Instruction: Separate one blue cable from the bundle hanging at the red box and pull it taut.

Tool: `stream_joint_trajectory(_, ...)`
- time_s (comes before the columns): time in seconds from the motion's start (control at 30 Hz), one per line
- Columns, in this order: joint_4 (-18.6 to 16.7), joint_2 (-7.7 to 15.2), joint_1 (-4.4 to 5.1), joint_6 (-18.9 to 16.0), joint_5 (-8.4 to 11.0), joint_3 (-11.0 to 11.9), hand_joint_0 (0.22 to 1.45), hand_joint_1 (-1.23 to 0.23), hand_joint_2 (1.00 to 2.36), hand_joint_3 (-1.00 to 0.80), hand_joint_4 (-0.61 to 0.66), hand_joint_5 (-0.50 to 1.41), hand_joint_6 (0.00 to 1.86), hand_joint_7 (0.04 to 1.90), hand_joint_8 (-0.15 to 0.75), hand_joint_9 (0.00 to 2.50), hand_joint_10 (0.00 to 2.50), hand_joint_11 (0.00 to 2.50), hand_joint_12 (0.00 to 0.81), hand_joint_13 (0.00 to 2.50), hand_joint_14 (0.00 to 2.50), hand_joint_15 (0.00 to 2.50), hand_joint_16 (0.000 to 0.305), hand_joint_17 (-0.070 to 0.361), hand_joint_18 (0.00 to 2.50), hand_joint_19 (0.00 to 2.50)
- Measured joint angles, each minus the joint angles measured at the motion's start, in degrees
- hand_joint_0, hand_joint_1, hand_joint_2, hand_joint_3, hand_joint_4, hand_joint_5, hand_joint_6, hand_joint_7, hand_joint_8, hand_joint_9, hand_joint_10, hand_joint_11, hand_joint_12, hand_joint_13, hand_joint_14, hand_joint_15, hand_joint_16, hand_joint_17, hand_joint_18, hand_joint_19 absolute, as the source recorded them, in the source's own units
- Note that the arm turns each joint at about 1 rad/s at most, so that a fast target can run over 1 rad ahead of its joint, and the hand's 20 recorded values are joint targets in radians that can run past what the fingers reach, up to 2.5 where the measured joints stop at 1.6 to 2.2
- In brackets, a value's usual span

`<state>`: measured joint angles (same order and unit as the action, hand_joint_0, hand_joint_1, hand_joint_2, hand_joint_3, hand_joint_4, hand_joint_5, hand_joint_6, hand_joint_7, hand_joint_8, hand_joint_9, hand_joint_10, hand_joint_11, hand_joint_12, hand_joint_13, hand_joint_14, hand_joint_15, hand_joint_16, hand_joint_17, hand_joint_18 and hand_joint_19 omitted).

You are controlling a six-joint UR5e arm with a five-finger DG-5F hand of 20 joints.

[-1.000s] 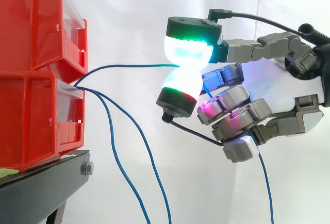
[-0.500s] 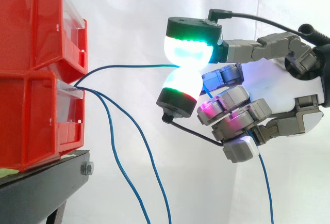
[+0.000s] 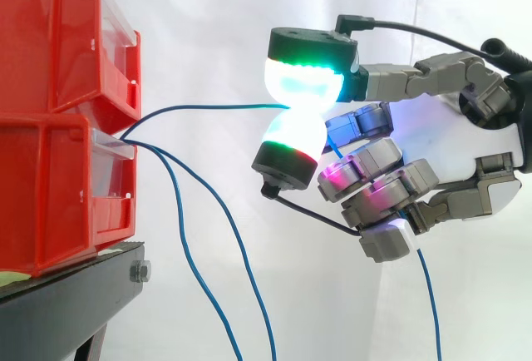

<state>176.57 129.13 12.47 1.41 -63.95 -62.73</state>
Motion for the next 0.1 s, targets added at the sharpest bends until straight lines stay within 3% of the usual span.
stream_joint_trajectory(0.1,0.0,0.0,0.0,0.0,-0.02,0.0,0.76,-0.76,1.02,-0.1,-0.2,-0.18,0.96,1.48,0.368,0.36,2.5,1.96,0.448,0.8,2.5,1.53,0.047,0.106,1.07,1.04)
